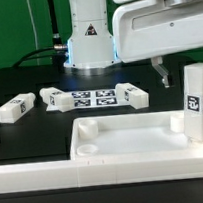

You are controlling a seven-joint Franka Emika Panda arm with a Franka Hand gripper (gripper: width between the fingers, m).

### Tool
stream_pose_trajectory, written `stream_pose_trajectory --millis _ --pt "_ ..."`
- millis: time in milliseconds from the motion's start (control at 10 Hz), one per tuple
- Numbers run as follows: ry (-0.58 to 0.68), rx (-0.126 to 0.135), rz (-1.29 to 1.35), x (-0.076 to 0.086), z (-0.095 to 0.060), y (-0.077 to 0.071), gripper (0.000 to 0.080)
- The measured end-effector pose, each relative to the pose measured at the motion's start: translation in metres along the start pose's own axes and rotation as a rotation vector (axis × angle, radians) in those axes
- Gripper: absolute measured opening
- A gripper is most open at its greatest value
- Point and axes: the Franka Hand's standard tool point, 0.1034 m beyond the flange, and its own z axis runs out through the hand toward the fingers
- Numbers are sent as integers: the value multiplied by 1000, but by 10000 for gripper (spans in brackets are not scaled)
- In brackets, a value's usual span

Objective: Assemble desk

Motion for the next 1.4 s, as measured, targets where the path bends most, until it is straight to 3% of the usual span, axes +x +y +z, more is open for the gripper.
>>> stream_pose_trajectory --millis 700,900,1200,1400 --pt "0 -26 -583 -1 1 -3 649" --pt "2 -87 -841 1 0 -1 649" --pt "-5 -93 -937 1 1 1 649" --pt "-5 -93 -937 1 1 1 403"
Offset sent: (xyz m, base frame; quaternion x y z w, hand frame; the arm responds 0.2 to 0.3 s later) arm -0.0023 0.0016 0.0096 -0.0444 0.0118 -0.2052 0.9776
